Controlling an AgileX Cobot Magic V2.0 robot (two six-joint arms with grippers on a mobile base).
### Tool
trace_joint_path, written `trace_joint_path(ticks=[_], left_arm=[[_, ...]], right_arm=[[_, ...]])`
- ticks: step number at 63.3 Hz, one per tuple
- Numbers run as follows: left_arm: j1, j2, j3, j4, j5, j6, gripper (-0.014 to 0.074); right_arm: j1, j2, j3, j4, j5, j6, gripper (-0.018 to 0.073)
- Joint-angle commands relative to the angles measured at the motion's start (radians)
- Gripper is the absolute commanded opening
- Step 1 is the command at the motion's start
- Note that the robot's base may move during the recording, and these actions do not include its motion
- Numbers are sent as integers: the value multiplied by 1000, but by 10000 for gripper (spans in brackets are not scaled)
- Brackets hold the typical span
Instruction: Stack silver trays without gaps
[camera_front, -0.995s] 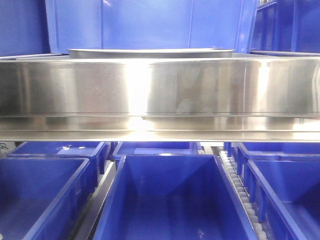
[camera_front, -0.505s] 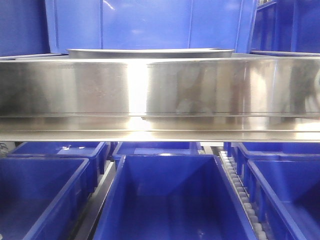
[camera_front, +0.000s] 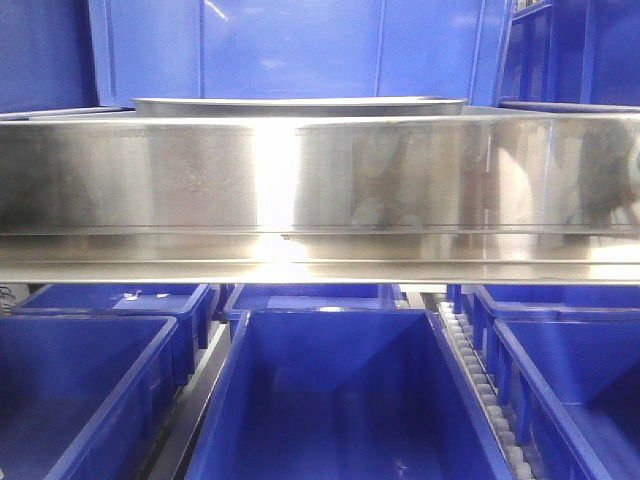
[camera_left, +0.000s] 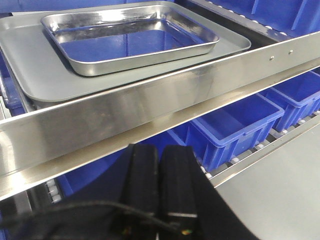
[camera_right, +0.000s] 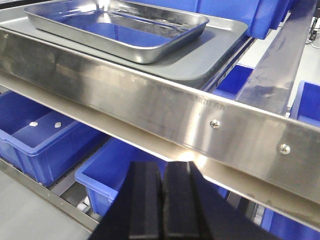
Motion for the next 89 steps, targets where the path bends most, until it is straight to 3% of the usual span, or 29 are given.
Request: trace_joint_path(ticks=[1, 10, 16, 26, 36, 44, 54, 64, 68, 89], left_arm=[[-8, 2, -27, -6, -88, 4, -48], [-8, 2, -25, -17, -80, 4, -48], [37, -29, -25, -5, -74, 17, -48], [218, -108, 9, -5, -102, 89, -48], [423, -235, 126, -24, -233, 161, -48], [549, -338, 260, -43, -370, 167, -48], [663, -450, 428, -44, -527, 167, -48], [707, -504, 594, -46, -678, 167, -48], [705, -524, 590, -45, -605, 167, -48], [705, -540, 593, -45, -620, 167, -48]], right_arm=[[2, 4, -29, -16, -94, -12, 13], [2, 4, -29, -16, -94, -12, 13], [2, 4, -29, -16, -94, -12, 13], [2, 4, -29, -16, -94, -12, 13], [2, 4, -29, -16, -94, -12, 13], [2, 4, -29, -16, -94, -12, 13], [2, 4, -29, -16, -94, -12, 13], [2, 4, -29, -16, -94, -12, 13], [2, 4, -29, -16, -94, -12, 13], [2, 4, -29, -16, -91, -12, 13]])
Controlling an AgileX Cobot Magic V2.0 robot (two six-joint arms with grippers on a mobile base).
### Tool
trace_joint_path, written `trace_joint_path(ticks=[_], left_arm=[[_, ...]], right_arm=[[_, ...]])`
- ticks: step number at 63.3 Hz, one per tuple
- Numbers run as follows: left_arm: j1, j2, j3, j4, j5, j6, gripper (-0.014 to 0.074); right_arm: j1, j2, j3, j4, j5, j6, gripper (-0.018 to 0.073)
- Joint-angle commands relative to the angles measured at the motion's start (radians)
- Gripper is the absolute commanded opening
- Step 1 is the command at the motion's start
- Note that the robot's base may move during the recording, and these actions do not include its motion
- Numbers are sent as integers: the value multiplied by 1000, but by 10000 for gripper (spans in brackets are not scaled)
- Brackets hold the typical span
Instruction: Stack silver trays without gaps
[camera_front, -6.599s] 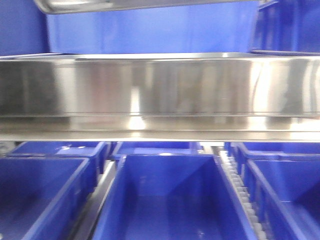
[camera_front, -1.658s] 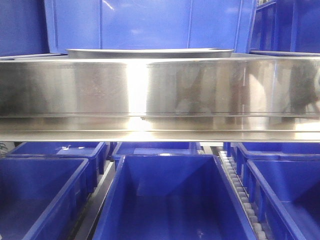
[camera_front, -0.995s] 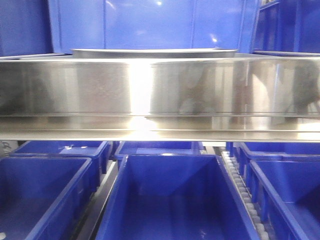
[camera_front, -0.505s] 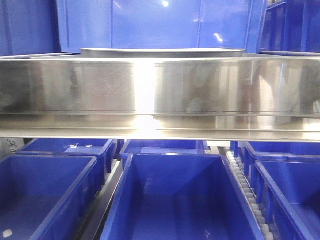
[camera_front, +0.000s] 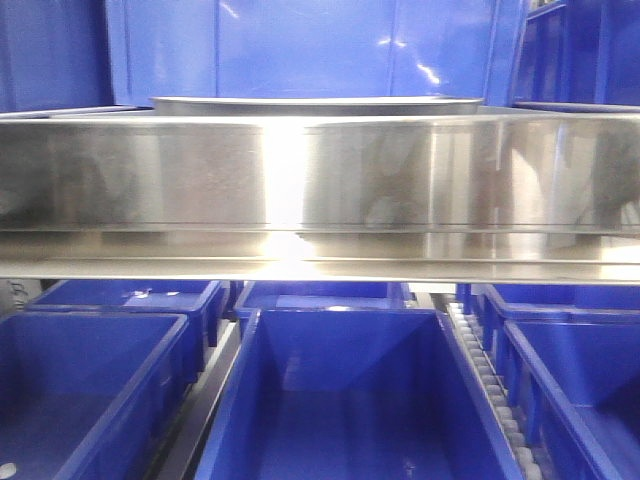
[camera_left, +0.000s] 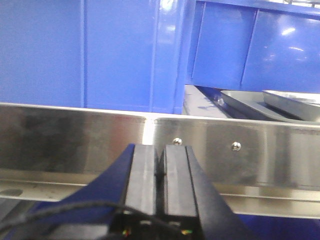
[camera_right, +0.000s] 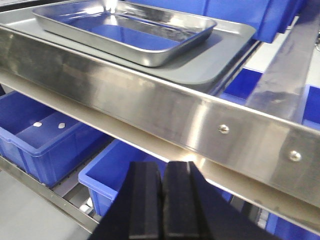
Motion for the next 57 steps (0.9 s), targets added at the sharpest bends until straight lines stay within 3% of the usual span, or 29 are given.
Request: trace_joint_path(ticks=[1, 31, 39, 46, 51, 57], left_arm=[[3, -38, -3, -8, -94, 2, -48], [3, -38, -3, -8, -94, 2, -48], [3, -38, -3, -8, -94, 2, -48], [3, -38, -3, -8, -94, 2, -48], [3, -38, -3, -8, -94, 2, -48], [3, -38, -3, -8, -94, 2, -48]], right_arm=[[2, 5, -29, -13, -87, -10, 13], [2, 5, -29, -13, -85, -10, 13], [1, 5, -29, -85, -77, -11, 13], [1, 5, -26, -87, -75, -11, 13], [-18, 5, -26, -87, -76, -28, 13], [-98, 4, -26, -41, -102, -59, 13]])
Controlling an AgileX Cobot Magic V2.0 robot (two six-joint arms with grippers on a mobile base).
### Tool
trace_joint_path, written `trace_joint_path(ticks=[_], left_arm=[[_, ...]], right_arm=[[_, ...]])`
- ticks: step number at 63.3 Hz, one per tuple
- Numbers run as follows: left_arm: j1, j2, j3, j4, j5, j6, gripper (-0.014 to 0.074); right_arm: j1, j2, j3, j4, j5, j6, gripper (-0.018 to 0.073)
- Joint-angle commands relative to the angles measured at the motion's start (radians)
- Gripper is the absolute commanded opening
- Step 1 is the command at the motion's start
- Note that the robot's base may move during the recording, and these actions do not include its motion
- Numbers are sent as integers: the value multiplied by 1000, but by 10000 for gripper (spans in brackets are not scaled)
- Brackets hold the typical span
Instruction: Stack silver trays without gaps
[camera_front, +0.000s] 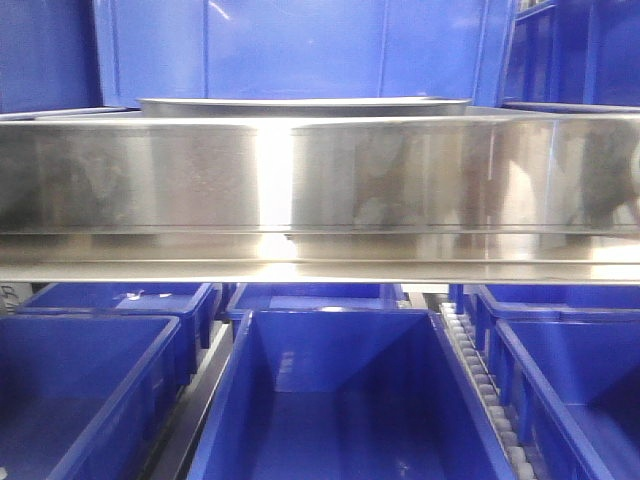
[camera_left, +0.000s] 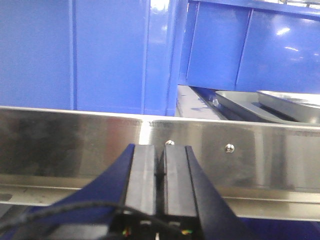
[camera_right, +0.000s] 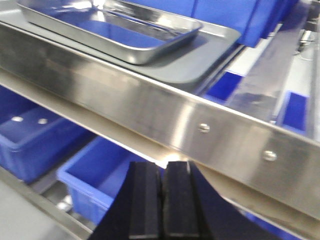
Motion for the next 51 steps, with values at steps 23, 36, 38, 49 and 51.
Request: trace_joint_path(ticks=[23, 36, 38, 49, 51], left_arm=[[3, -38, -3, -8, -94, 2, -48], [3, -38, -3, -8, -94, 2, -48], [3, -38, -3, -8, -94, 2, -48], [3, -35, -3, -8, -94, 2, -48], [3, -35, -3, -8, -92, 2, -48]], right_arm=[[-478, -131, 134, 178, -251, -109, 13], [-532, -290, 270, 178, -356, -111, 13], [-533, -316, 292, 178, -366, -111, 13], [-533, -340, 338, 207, -391, -111, 13], [-533, -340, 338, 207, -391, -111, 13]])
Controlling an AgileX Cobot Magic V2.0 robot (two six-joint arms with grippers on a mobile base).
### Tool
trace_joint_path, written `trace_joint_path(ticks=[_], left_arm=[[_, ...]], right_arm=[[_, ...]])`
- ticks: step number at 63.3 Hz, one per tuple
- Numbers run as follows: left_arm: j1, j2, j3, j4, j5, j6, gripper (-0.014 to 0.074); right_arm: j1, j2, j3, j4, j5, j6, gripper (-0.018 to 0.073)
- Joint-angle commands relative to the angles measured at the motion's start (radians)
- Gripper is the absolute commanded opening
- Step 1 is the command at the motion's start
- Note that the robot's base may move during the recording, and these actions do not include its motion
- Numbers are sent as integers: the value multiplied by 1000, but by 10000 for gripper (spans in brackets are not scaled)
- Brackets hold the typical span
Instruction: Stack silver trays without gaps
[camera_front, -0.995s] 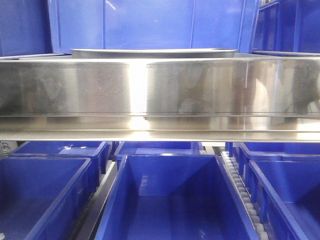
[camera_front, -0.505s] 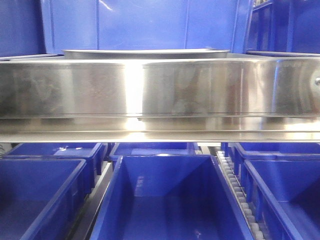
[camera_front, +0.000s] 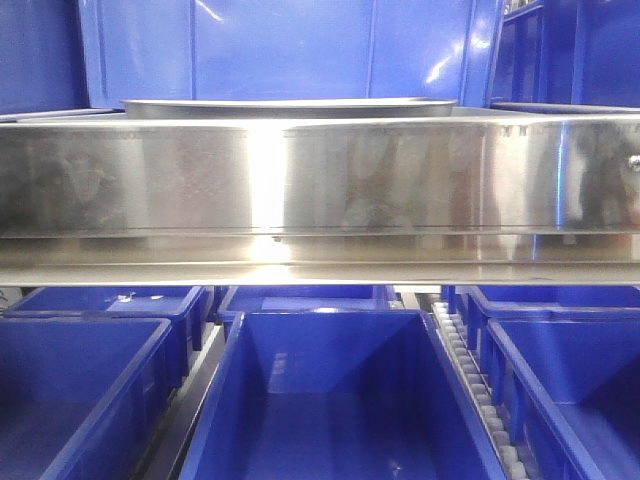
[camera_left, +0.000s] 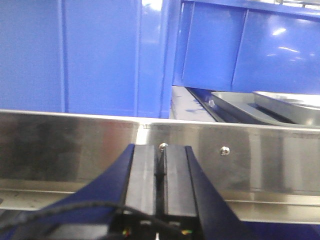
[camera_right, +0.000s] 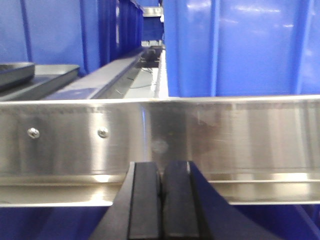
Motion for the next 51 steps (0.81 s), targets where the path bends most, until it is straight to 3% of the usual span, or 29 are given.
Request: trace_joint_path(ticks=[1, 14, 51], left_arm=[[3, -35, -3, -7, -90, 2, -48], [3, -35, -3, -7, -90, 2, -48], [3, -35, -3, -7, -90, 2, -48]], right_arm=[[-4, -20, 0, 8, -101, -10, 13], [-4, -20, 0, 8, -167, -10, 13], [-4, -20, 0, 8, -165, -10, 13]])
